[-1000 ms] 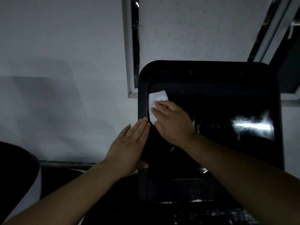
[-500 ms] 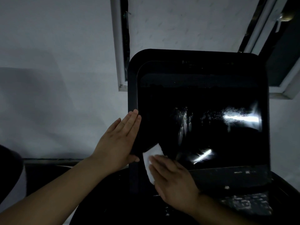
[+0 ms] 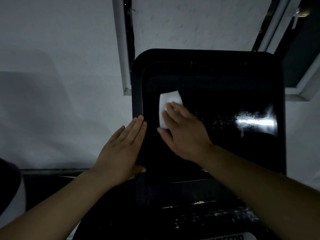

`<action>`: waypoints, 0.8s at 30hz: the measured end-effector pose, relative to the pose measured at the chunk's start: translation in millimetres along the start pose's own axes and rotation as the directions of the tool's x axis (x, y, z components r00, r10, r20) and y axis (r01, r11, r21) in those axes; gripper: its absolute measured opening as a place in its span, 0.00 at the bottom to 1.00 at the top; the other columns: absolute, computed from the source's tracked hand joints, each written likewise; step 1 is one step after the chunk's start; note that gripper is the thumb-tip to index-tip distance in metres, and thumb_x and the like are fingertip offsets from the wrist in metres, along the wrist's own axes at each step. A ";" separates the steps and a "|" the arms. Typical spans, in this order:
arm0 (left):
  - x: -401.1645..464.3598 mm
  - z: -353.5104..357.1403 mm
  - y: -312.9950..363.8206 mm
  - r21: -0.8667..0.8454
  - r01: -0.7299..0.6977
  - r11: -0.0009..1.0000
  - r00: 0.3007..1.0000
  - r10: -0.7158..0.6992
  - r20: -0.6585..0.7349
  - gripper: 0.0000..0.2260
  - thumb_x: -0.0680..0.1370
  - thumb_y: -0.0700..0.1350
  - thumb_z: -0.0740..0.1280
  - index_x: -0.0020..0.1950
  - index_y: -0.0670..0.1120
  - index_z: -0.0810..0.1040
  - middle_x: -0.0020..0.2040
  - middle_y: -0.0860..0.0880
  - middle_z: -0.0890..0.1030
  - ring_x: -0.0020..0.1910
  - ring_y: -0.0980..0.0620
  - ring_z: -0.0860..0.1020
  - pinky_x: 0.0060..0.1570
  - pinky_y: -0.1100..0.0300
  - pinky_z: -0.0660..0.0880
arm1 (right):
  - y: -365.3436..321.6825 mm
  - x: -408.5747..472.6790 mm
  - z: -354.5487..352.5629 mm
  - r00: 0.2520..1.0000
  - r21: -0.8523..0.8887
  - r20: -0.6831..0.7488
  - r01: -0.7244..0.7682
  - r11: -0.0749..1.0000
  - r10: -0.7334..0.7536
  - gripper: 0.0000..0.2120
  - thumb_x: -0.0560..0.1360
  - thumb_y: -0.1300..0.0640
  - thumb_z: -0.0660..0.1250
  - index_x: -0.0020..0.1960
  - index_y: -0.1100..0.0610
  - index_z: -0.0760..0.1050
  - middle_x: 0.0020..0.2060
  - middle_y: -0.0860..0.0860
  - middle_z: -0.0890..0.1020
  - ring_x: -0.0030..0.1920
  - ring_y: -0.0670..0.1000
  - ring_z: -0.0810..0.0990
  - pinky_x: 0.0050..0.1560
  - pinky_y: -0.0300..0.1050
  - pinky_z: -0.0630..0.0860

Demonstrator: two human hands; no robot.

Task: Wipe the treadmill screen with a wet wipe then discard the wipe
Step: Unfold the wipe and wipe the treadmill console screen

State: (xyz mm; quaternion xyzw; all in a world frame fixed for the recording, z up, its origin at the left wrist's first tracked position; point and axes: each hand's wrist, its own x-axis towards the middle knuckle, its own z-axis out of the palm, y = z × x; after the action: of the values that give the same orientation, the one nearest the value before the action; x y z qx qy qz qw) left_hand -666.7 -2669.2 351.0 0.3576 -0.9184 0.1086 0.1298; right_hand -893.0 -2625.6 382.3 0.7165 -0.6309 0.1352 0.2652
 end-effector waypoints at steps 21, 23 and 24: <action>25.7 -5.4 41.8 0.109 -0.063 0.992 0.996 0.069 -0.054 0.59 0.62 0.66 0.77 0.82 0.39 0.53 0.83 0.39 0.52 0.82 0.43 0.50 0.78 0.44 0.48 | 17.3 -21.4 23.3 0.985 -0.124 -0.172 0.015 0.992 -0.036 0.24 0.79 0.55 0.60 0.73 0.62 0.73 0.72 0.59 0.76 0.75 0.58 0.71 0.78 0.64 0.61; 26.9 -5.0 40.8 0.119 -0.054 0.991 0.997 0.060 -0.047 0.59 0.63 0.67 0.76 0.82 0.39 0.52 0.83 0.39 0.51 0.82 0.43 0.49 0.78 0.44 0.47 | 29.1 5.7 16.7 0.982 -0.102 -0.191 -0.019 0.995 -0.001 0.23 0.79 0.57 0.61 0.73 0.62 0.73 0.73 0.59 0.75 0.76 0.58 0.70 0.79 0.63 0.59; 27.5 -4.7 40.1 0.123 -0.053 0.991 0.997 0.059 -0.045 0.59 0.64 0.67 0.76 0.82 0.39 0.52 0.83 0.39 0.51 0.82 0.44 0.49 0.78 0.44 0.47 | 33.0 14.1 15.0 0.979 -0.088 -0.201 -0.032 0.996 0.014 0.22 0.80 0.57 0.63 0.72 0.62 0.73 0.72 0.59 0.76 0.76 0.58 0.71 0.80 0.62 0.59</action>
State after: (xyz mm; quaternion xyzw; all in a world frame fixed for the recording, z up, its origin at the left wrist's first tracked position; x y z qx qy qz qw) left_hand -713.1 -2656.2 359.9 0.3363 -0.9163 0.1767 0.1268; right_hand -924.9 -2647.7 384.3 0.6792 -0.6147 0.1809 0.3580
